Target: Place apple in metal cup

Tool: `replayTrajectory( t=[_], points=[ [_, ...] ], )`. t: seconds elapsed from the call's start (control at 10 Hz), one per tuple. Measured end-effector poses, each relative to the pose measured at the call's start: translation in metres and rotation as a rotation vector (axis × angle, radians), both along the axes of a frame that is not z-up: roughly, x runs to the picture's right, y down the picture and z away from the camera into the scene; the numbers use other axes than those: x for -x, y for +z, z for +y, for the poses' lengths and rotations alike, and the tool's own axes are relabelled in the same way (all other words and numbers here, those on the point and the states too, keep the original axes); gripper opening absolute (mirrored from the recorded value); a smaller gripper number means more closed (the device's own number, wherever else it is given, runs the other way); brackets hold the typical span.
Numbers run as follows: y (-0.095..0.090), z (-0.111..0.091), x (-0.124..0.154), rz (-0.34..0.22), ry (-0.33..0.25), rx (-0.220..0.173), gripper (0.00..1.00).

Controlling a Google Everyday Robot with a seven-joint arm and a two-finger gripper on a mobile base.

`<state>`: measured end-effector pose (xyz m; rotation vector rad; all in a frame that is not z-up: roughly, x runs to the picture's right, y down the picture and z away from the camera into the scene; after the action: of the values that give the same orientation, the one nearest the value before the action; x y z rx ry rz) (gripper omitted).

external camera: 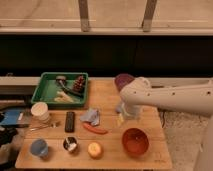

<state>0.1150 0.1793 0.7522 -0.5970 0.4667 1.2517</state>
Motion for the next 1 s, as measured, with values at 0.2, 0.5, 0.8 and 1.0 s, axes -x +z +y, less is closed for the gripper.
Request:
replayTrajectory(
  t=[0.2, 0.5, 0.8, 1.0],
  points=[
    [-0.008, 0.009, 0.031, -0.066, -0.059, 0.022, 0.66],
    [-0.019, 0.023, 0.05, -0.107, -0.116, 0.04, 0.66],
    [-0.019, 0.023, 0.05, -0.111, -0.115, 0.043, 0.66],
    [-0.013, 0.035, 0.048, -0.11, -0.156, 0.089, 0.66]
  ],
)
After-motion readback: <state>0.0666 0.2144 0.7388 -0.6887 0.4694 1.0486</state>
